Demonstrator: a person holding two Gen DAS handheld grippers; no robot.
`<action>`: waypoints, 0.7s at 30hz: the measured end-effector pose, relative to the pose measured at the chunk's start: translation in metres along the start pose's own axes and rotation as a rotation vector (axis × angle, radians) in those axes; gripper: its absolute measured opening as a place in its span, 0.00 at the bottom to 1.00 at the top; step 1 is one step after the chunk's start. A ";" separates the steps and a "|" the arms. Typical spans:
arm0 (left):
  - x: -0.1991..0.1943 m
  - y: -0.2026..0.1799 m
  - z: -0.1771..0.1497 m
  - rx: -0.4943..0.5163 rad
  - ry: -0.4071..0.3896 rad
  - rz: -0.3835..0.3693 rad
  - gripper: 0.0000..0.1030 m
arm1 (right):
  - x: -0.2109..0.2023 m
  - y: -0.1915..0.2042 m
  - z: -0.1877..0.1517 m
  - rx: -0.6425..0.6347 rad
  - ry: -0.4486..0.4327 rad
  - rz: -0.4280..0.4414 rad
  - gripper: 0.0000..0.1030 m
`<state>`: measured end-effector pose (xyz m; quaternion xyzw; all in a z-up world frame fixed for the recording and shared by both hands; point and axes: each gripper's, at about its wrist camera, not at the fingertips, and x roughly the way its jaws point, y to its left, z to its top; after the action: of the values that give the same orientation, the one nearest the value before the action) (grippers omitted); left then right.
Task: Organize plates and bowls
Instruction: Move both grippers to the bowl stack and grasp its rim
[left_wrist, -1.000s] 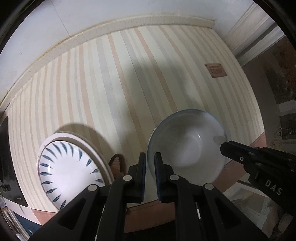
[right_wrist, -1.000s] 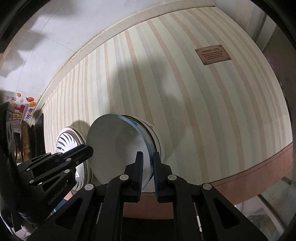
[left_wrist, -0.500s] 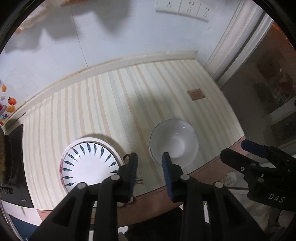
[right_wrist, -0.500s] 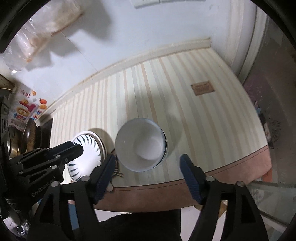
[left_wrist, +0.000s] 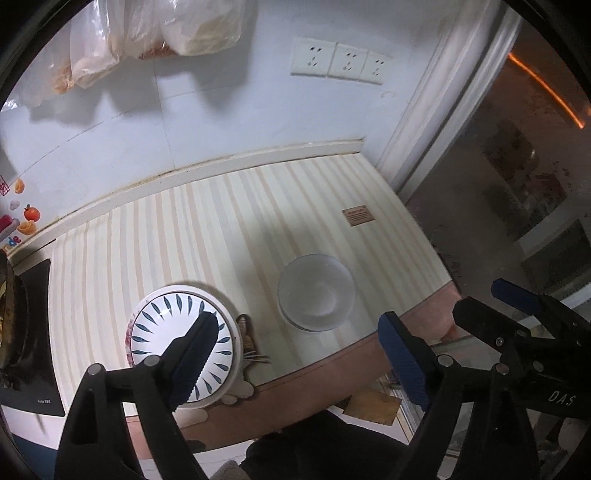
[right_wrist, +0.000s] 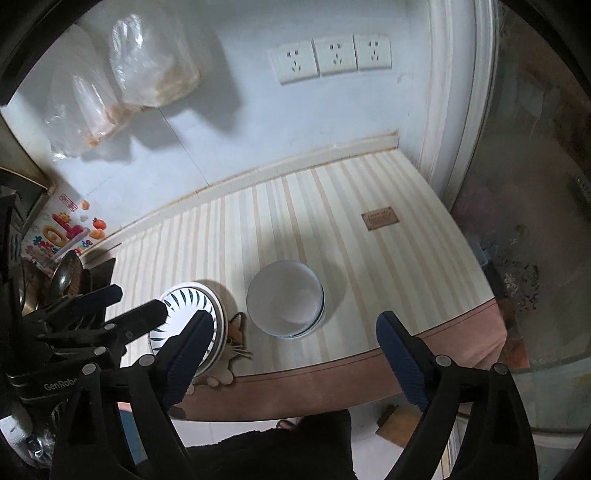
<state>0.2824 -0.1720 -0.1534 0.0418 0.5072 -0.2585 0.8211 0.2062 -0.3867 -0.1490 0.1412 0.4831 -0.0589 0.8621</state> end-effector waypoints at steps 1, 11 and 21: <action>-0.004 -0.002 -0.001 0.003 -0.006 -0.002 0.86 | -0.007 0.001 -0.001 -0.002 -0.013 -0.002 0.90; -0.021 -0.013 0.000 0.007 -0.030 -0.033 0.88 | -0.041 0.001 -0.002 -0.016 -0.061 -0.006 0.92; 0.019 -0.006 0.012 -0.014 0.013 -0.011 0.94 | -0.013 -0.013 0.011 0.005 -0.016 0.030 0.95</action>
<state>0.2964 -0.1888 -0.1629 0.0350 0.5147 -0.2590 0.8166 0.2049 -0.4028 -0.1346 0.1499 0.4740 -0.0484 0.8663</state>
